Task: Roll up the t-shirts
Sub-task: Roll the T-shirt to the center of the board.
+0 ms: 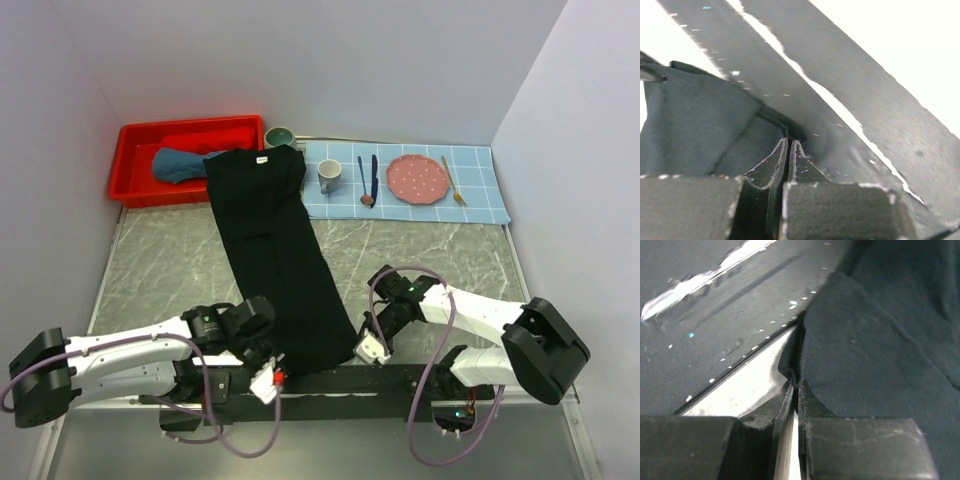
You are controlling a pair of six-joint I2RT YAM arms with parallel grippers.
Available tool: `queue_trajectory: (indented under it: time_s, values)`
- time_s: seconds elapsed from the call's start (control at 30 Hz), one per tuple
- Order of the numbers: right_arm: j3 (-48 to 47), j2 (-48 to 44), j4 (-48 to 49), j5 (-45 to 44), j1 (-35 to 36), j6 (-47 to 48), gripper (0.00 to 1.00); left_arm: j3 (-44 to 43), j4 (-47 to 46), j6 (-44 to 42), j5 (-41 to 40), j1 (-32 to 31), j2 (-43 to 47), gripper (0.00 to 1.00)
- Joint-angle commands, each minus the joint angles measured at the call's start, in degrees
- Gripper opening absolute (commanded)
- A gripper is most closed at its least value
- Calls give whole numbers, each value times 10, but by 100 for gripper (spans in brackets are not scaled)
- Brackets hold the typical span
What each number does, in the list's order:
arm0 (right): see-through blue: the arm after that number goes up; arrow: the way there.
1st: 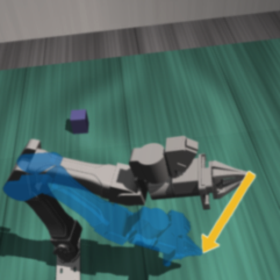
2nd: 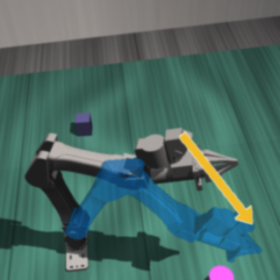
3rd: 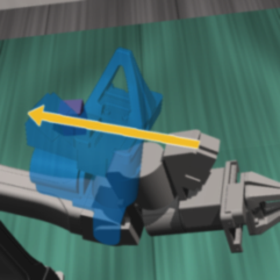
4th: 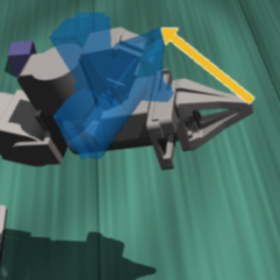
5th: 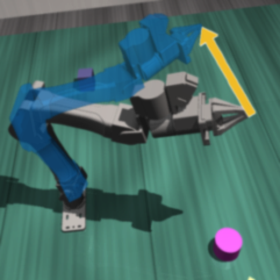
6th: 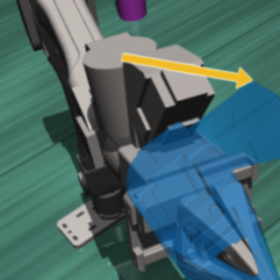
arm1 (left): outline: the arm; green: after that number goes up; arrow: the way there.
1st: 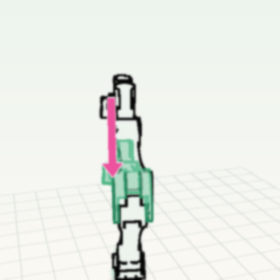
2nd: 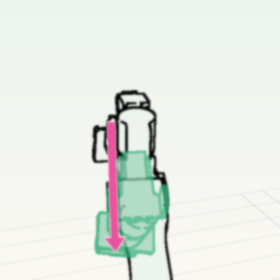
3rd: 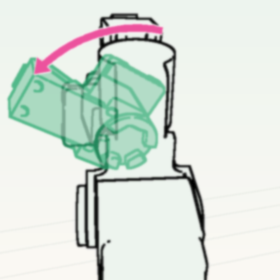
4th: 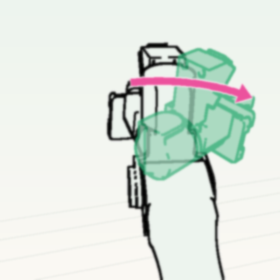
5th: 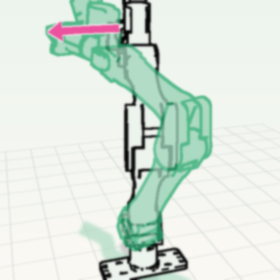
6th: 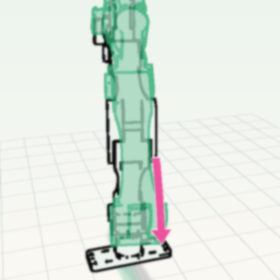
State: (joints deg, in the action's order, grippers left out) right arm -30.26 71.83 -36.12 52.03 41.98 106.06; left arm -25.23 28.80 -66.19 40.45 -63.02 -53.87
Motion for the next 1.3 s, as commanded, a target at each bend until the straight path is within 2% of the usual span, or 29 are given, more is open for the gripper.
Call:
queue_trajectory:
  time_s: [0.0,0.1,0.27,0.43,0.67,0.83,0.97,1.13,1.27]
  values:
    - [-26,-49,-21,20,1,-131,10,-40,-46,144,-22,-15,-5,1]
    - [-28,-85,3,32,4,-213,9,-39,-62,191,-48,-27,15,1]
    - [-69,-94,19,24,-4,-356,8,-81,-23,270,-75,-29,43,1]
    - [-58,-123,17,4,-8,-397,8,-83,13,280,-92,-29,89,1]
    - [-67,-104,34,-12,-12,-490,7,-85,21,295,-86,-29,95,1]
    - [-88,-64,47,-13,-20,-517,7,-76,-22,339,-108,-23,99,1]
    - [-113,-28,39,-7,-35,-532,6,-81,-32,359,-85,10,92,1]
    - [-163,20,-3,5,-70,-524,6,-109,-31,413,-56,79,92,1]
    - [-202,43,-65,12,-83,-485,6,-150,-10,439,-39,106,83,1]
